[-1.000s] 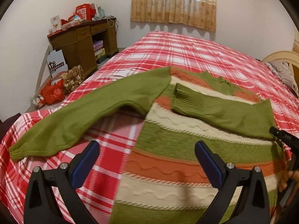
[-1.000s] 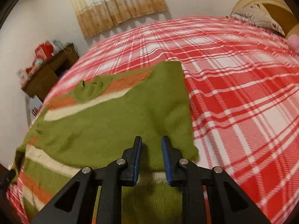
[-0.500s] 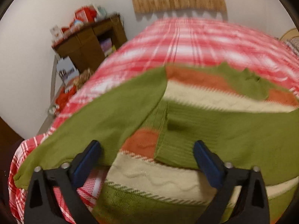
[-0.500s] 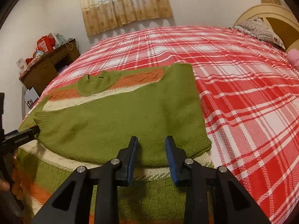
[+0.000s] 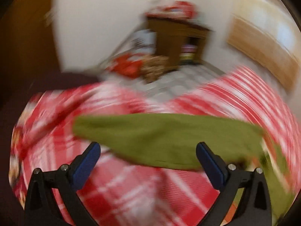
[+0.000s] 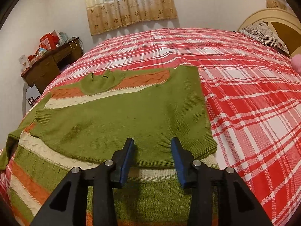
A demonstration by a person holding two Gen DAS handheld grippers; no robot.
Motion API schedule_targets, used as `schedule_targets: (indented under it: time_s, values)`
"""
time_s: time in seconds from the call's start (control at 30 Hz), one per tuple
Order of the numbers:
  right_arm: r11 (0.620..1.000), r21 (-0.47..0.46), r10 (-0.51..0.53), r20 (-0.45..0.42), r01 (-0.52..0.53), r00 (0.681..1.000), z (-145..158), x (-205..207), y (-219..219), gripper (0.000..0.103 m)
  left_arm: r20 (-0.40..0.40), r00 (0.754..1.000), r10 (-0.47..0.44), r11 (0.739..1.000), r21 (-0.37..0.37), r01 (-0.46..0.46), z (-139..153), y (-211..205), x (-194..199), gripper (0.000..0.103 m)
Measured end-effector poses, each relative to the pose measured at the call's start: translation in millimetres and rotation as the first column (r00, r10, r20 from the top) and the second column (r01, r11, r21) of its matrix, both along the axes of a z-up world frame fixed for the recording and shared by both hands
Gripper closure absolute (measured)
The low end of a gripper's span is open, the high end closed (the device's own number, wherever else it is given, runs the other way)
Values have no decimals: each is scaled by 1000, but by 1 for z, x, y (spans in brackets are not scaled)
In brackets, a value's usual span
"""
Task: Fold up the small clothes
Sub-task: 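Grasp the other sleeve cuff with the left tool and lift it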
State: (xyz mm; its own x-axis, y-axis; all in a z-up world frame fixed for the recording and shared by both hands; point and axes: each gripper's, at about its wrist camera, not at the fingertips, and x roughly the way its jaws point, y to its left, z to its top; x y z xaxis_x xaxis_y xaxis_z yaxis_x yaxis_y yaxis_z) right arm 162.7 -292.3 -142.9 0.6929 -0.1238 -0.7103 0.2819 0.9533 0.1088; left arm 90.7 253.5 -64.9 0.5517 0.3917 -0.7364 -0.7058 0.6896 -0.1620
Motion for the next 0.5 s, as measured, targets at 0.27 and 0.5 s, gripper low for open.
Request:
schedule_targets:
  time_s: [0.27, 0.5]
  values:
    - [1000, -4, 2, -1, -2, 1000, 0, 0, 3, 58, -60, 982, 181, 965, -184, -189, -38, 82, -10, 23]
    - [1000, -14, 6, -5, -6, 1000, -1, 0, 5, 57, -83, 981, 175, 976, -116, -184, -43, 83, 6, 52]
